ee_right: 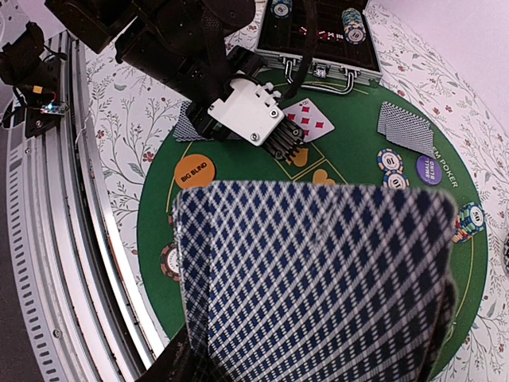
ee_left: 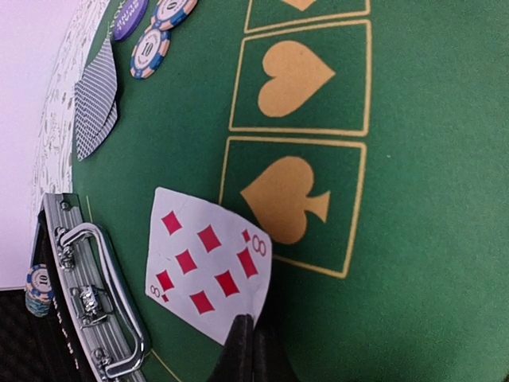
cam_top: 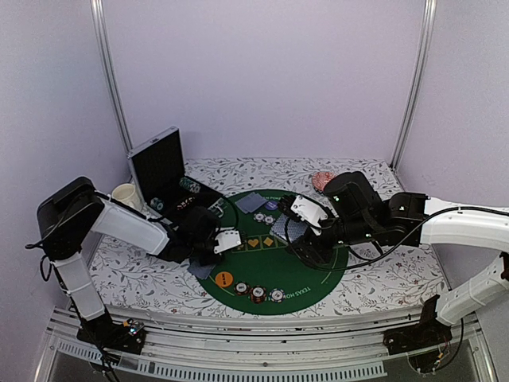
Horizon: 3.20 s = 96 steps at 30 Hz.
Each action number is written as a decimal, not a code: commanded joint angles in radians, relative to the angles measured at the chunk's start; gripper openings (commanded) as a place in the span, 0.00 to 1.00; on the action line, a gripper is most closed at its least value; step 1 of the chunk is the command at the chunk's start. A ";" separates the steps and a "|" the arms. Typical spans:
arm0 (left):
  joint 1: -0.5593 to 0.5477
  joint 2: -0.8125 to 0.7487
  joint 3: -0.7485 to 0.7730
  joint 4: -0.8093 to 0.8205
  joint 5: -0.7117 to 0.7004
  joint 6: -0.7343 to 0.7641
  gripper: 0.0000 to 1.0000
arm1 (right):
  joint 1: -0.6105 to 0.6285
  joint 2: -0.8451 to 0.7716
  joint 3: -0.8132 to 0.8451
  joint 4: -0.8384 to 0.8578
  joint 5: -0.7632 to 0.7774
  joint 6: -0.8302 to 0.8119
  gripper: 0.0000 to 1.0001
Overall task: Distribute texas hold em gaming equipment
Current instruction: Flop the poker card into the community card area, then pick up the poker card from the face-down deck piles.
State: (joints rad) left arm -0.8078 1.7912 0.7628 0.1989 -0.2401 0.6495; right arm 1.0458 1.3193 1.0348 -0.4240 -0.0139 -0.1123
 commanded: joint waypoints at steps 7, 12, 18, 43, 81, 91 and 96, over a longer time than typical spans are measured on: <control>-0.018 0.020 0.074 -0.262 0.101 -0.061 0.00 | -0.004 -0.018 0.023 -0.015 -0.002 0.010 0.44; -0.023 0.007 0.091 -0.322 0.139 -0.060 0.00 | -0.004 -0.021 0.023 -0.018 0.000 0.011 0.44; -0.023 0.024 0.121 -0.399 0.166 -0.067 0.00 | -0.004 -0.023 0.025 -0.022 0.000 0.011 0.44; -0.022 -0.049 0.185 -0.500 0.302 -0.073 0.40 | -0.004 -0.028 0.024 -0.027 0.007 0.013 0.44; -0.061 -0.194 0.302 0.027 0.828 -0.828 0.85 | -0.004 0.038 0.055 0.007 -0.039 0.001 0.44; -0.073 -0.146 0.364 -0.080 0.706 -0.801 0.65 | -0.004 0.039 0.057 0.002 -0.041 -0.004 0.45; -0.070 -0.189 0.346 -0.094 0.670 -0.776 0.62 | -0.004 0.018 0.043 0.002 -0.027 -0.001 0.45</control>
State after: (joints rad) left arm -0.8753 1.6398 1.1103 0.1513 0.5049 -0.1608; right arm 1.0389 1.3651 1.0618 -0.4500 -0.0353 -0.1085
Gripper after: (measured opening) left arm 0.627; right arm 0.447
